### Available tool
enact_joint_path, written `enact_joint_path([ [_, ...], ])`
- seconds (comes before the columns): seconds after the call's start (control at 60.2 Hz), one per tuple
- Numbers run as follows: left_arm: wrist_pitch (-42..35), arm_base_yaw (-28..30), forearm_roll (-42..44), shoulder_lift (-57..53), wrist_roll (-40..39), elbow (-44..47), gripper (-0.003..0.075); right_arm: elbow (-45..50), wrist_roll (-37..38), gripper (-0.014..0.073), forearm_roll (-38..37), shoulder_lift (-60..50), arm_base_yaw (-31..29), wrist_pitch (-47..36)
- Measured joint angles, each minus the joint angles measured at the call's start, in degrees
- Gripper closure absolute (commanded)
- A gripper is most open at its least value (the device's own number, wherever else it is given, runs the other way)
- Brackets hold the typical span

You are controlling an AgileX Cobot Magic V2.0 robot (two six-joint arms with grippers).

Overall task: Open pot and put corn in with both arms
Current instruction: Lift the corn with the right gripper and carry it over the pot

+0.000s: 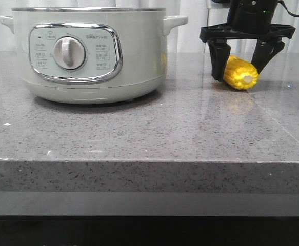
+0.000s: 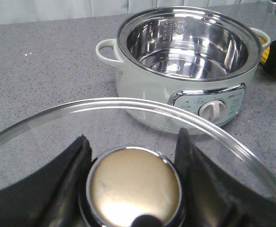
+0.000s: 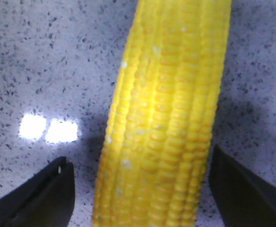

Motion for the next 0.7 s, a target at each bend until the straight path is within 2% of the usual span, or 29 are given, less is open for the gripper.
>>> enact_joint_path([
  [0.282, 0.0, 0.0, 0.0, 0.0, 0.0, 0.0, 0.0489, 0.0, 0.0, 0.0319, -0.7, 0.1, 0.0, 0.9],
  [0.697, 0.0, 0.0, 0.3, 0.0, -0.1, 0.0, 0.0489, -5.9, 0.0, 0.0326, -2.1, -1.3, 0.0, 6.8],
])
